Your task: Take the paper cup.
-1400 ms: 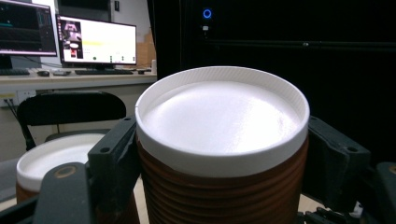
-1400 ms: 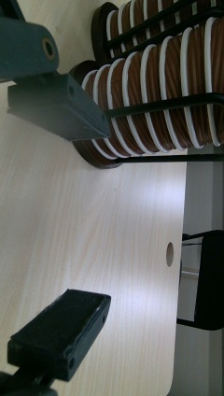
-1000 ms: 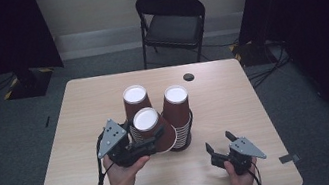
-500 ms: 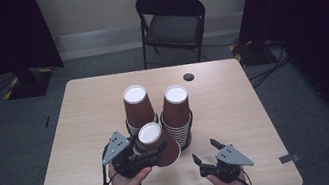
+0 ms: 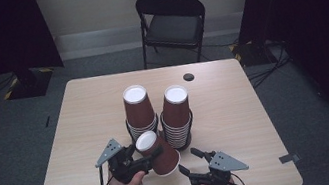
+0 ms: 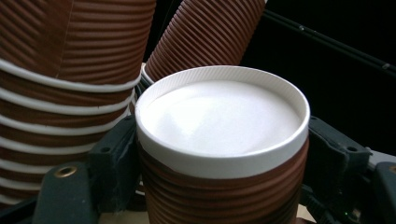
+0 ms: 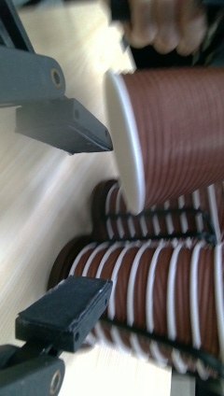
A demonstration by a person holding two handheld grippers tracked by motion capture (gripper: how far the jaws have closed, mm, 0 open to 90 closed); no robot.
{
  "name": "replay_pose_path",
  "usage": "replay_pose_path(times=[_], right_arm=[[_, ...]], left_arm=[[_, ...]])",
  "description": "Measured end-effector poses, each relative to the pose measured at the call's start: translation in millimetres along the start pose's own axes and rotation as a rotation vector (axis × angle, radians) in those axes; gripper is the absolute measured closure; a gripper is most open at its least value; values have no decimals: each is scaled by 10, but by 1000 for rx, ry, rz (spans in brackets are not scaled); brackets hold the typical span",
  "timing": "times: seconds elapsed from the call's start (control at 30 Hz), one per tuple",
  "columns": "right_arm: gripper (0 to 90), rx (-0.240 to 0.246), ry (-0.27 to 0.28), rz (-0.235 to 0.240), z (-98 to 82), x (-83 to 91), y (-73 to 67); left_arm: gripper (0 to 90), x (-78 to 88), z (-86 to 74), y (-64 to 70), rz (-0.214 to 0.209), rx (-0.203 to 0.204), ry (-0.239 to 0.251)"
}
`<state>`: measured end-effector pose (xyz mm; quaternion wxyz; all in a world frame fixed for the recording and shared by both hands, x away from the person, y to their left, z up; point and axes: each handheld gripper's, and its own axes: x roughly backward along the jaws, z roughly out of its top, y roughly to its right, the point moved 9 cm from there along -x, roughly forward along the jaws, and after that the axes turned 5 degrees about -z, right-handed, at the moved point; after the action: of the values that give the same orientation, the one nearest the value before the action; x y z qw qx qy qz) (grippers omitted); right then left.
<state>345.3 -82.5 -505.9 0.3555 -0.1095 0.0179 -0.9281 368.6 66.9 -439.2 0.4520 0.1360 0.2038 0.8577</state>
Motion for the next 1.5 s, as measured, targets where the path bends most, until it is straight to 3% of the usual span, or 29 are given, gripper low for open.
replay_pose_path(times=[0.4,0.9,1.17,1.23,1.37,1.5], right_arm=[[346,34,50,87,76,-31,-198],[399,117,119,102,192,-144,-254],[452,126,138,107,216,-196,-268],[468,130,144,111,223,-209,-278],[480,141,148,119,233,-240,-295],[544,162,161,125,252,-242,-314]], left_arm=[[220,75,-51,-6,-44,116,59],[220,64,-85,60,-72,170,67],[220,77,-108,53,-97,249,89],[220,75,-124,48,-92,255,83],[219,45,-119,118,-123,261,83],[219,31,-157,127,-123,258,68]])
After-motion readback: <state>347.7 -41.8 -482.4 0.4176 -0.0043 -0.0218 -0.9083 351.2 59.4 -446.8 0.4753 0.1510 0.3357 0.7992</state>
